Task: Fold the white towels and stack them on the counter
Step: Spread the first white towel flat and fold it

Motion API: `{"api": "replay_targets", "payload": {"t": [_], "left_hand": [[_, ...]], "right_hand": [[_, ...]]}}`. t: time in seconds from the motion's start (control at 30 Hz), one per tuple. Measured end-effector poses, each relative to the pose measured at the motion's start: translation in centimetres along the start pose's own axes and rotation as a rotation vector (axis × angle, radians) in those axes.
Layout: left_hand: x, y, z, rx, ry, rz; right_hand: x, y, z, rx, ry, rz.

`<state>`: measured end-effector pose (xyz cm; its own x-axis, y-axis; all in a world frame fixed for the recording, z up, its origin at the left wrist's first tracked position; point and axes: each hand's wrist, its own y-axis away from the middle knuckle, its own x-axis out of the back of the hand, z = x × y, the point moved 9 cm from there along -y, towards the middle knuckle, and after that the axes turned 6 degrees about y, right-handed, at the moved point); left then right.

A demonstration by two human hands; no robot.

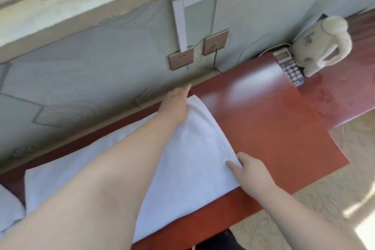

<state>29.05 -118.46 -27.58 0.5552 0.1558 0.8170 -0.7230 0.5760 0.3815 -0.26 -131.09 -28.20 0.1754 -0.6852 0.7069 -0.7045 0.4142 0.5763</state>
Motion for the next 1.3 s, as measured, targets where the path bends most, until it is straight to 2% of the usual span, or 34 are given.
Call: {"api": "replay_targets", "payload": {"t": [0.17,0.37,0.43,0.57,0.67,0.77,0.93,1.13,1.3], "left_hand": [[0.6,-1.9,1.0,0.133,0.014,-0.115],[1.9,-1.9,2.7,-0.017,0.326,0.001],[2.0,-1.4,3.2,-0.041,0.356,-0.054],[1.3,1.2,2.4,-0.054,0.298,-0.183],[0.9,2.9,1.3,-0.064,0.202,-0.167],[0.8,2.2,1.6,-0.095,0.102,-0.137],[1.0,0.1,4.0,-0.185,0.024,-0.068],[-0.7,-1.1,5.1,-0.152,-0.072,-0.17],[-0.5,-1.0,5.1,-0.092,-0.025,-0.144]], "right_hand": [[-0.2,2.6,0.9,0.103,0.151,0.111],[0.7,3.5,0.9,0.233,0.187,0.25],[1.0,4.0,0.4,0.314,0.243,0.272],[0.7,4.9,0.1,0.442,0.342,0.189],[-0.1,4.5,2.2,0.314,0.302,0.052],[-1.2,4.2,3.9,0.164,0.082,-0.122],[-2.5,4.4,4.2,0.067,-0.2,-0.336],[-2.7,4.3,4.1,-0.008,-0.296,-0.347],[-2.9,4.2,4.7,-0.023,-0.295,-0.314]]}}
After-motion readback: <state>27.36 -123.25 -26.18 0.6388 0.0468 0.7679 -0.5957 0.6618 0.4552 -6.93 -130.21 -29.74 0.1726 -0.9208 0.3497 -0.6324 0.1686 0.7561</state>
